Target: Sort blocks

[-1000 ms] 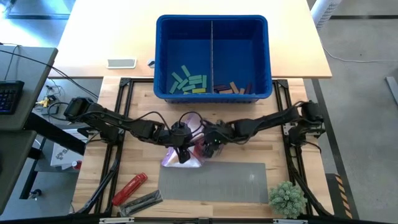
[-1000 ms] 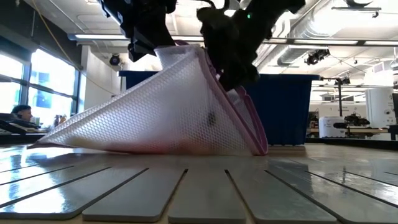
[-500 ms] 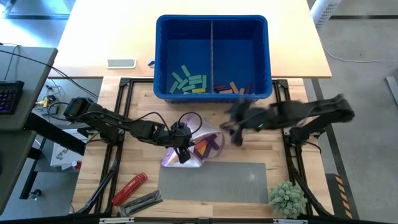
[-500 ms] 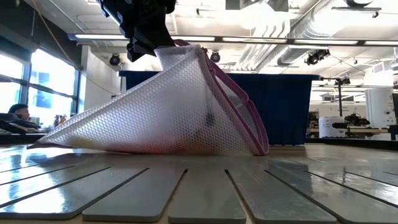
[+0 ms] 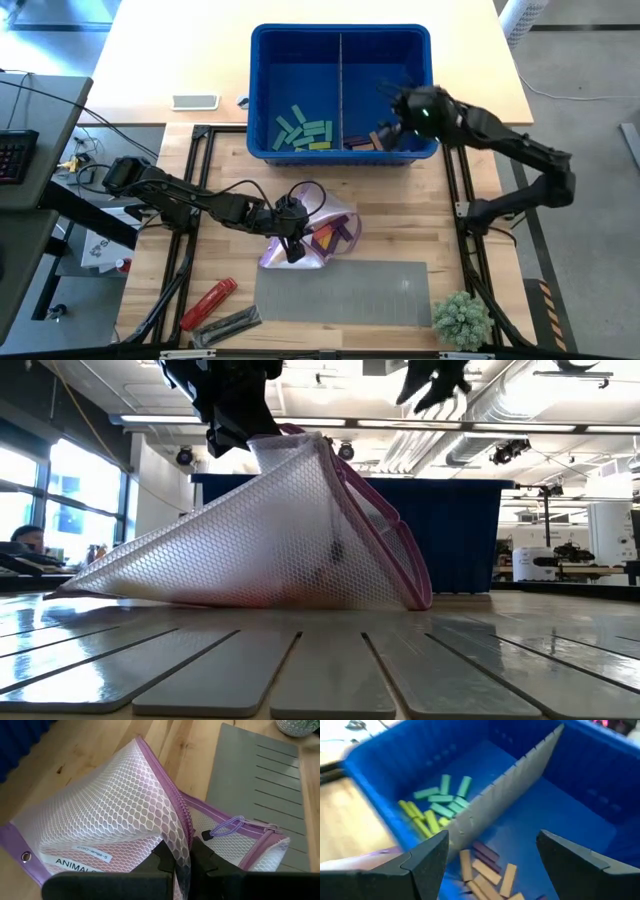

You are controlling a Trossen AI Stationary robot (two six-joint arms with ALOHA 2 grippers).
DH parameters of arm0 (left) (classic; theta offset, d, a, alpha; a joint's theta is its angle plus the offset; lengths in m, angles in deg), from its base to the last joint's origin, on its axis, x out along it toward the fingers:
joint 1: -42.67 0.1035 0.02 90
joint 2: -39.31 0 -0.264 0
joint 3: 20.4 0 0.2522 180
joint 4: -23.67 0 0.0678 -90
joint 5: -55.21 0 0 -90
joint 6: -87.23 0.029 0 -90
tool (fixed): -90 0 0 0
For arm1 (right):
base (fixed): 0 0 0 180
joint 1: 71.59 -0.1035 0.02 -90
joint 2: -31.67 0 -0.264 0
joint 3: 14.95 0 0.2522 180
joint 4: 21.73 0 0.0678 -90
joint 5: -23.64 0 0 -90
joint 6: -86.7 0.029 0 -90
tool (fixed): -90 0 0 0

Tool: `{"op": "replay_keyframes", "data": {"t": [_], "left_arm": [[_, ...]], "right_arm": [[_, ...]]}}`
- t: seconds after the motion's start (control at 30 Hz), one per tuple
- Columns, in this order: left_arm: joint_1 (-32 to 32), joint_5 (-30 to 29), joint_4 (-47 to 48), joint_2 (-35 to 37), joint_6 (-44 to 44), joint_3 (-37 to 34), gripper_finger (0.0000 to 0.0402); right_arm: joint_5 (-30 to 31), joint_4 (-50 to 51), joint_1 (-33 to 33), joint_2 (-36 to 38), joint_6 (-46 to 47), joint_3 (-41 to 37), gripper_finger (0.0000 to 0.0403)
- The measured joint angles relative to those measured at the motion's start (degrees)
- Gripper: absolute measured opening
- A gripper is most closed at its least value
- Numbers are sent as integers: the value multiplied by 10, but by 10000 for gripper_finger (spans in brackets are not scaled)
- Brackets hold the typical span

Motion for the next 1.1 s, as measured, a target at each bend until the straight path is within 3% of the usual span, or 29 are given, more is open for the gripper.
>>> {"op": "replay_keyframes", "data": {"t": [0.23,0.7,1.1], "left_arm": [[0,1,2,0,0,0,0],[1,5,20,0,-6,0,0],[5,7,28,0,-17,0,0]], "right_arm": [[-87,-48,125,-74,-42,-1,286],[-210,-74,238,-211,-65,-1,286],[-215,-72,275,-259,-96,-1,286]]}}
